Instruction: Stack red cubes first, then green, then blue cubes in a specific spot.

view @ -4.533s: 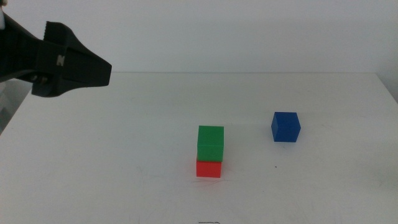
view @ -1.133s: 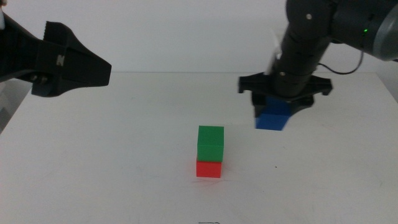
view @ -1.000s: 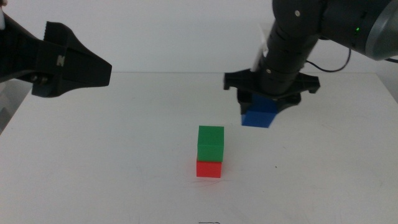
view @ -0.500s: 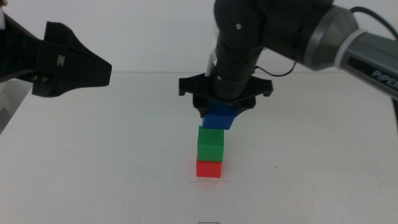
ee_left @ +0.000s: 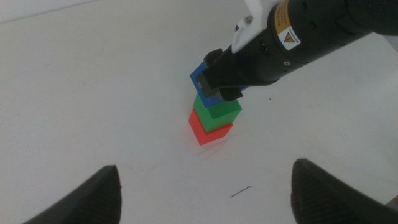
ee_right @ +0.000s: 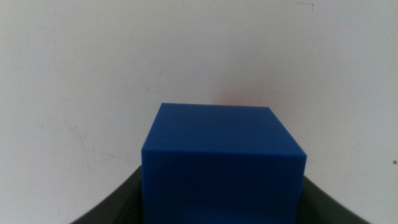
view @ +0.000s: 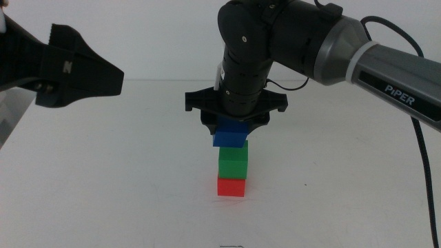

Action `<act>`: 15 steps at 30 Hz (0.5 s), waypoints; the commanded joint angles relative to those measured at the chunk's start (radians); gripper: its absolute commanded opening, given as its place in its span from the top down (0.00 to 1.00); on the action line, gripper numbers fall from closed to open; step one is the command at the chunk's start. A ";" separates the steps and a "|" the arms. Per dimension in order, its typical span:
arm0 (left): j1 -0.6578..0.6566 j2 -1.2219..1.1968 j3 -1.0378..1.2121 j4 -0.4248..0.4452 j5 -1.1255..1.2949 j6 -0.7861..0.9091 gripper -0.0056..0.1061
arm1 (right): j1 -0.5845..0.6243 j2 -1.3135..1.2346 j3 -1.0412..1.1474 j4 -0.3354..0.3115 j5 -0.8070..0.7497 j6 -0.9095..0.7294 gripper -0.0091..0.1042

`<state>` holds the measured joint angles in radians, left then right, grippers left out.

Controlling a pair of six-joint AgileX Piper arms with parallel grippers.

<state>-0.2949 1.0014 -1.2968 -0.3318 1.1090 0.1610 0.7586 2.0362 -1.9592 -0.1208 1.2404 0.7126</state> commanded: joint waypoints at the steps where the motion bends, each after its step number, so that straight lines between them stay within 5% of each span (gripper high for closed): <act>1: -0.002 -0.009 -0.025 -0.028 -0.055 0.002 0.11 | -0.007 -0.068 -0.034 -0.014 0.061 -0.022 0.92; 15: -0.002 -0.009 -0.025 -0.028 -0.055 0.002 0.11 | -0.015 -0.118 0.038 -0.021 0.061 -0.021 0.92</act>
<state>-0.2949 1.0014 -1.2968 -0.3318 1.1090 0.1610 0.7500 1.9863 -1.8998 -0.1126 1.2405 0.6908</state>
